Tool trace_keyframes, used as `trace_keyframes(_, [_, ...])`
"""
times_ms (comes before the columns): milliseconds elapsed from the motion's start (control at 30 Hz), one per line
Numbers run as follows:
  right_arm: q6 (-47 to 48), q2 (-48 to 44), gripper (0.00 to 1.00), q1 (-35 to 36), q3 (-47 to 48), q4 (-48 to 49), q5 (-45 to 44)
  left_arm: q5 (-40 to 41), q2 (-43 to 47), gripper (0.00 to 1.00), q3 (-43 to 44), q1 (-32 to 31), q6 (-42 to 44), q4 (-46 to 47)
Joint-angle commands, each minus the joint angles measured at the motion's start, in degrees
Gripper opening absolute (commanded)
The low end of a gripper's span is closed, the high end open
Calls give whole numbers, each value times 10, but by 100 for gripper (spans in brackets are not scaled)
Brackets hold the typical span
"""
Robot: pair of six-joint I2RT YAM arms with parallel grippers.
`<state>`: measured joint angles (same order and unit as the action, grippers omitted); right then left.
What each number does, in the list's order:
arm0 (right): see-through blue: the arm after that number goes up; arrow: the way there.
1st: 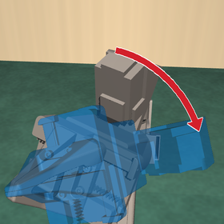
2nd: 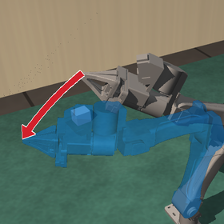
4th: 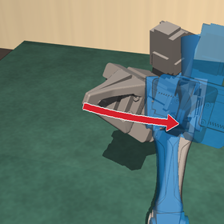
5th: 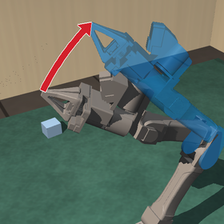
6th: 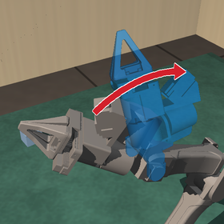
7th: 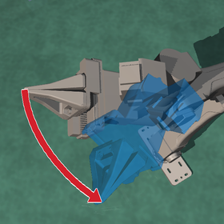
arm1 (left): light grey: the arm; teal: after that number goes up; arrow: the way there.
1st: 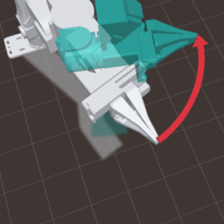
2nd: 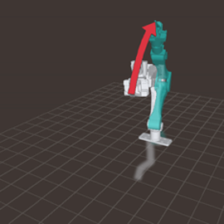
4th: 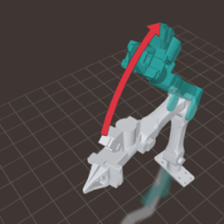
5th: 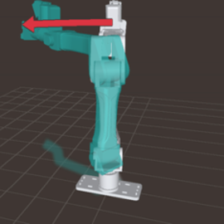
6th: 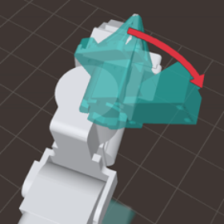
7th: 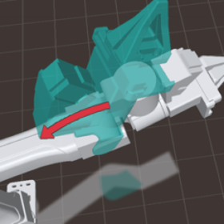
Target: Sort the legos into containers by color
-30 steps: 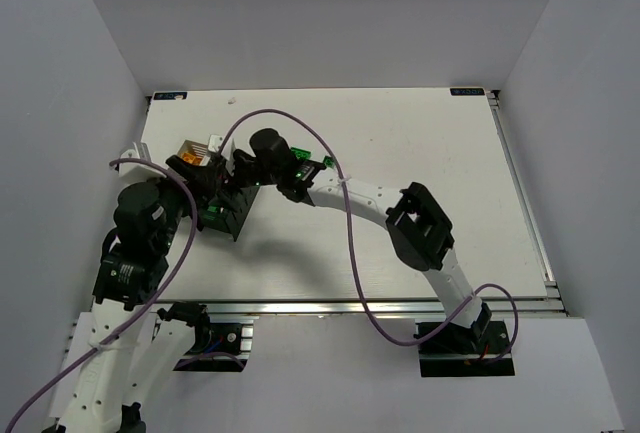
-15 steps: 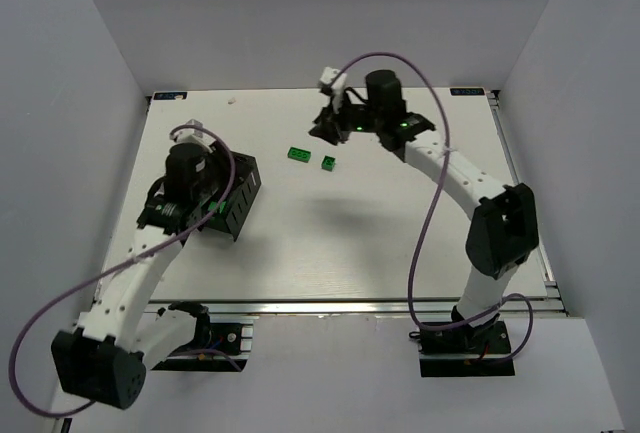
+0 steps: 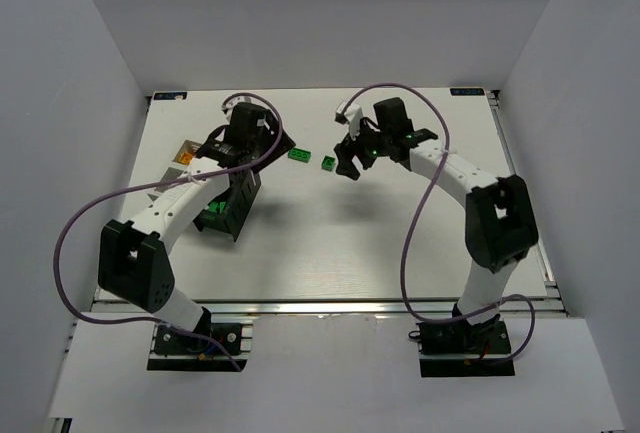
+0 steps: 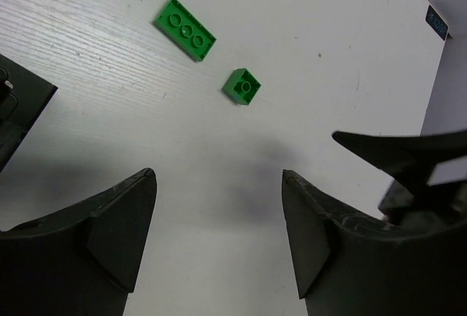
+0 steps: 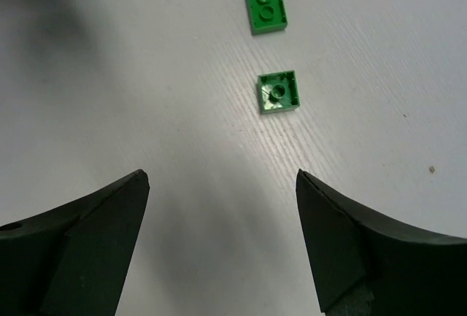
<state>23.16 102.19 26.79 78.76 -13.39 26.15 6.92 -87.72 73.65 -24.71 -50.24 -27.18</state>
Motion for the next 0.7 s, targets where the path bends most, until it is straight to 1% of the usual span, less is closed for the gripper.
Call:
trace_keyframes(0, [21, 59, 87, -1, 66, -1, -51, 28, 21, 79, 35, -5, -7, -19])
trace_keyframes(67, [28, 83, 87, -1, 89, 8, -62, 28, 43, 79, 29, -5, 9, -22])
trace_keyframes(100, [30, 111, 86, 0, 103, 6, -65, 30, 54, 79, 23, -5, 15, -24])
trace_keyframes(167, [37, 142, 86, 0, 157, -12, -73, 33, 81, 79, -7, -5, 35, -24])
trace_keyframes(200, [42, 174, 86, -1, 177, -22, -73, 38, 113, 79, -20, -5, 38, -23])
trace_keyframes(267, [51, 202, 85, -1, 224, -44, -61, 44, 149, 79, -62, -5, 39, -23])
trace_keyframes(333, [67, 227, 84, 0, 246, -52, -38, 47, 204, 79, -91, -5, 34, -18])
trace_keyframes(400, [80, 240, 83, 2, 251, -57, -20, 50, 249, 79, -126, -5, 27, -16])
trace_keyframes(500, [98, 257, 82, 7, 260, -64, -4, 58, 286, 79, -158, -5, 13, -24])
trace_keyframes(667, [110, 279, 81, 13, 276, -70, -6, 68, 336, 79, -178, -5, 1, -35])
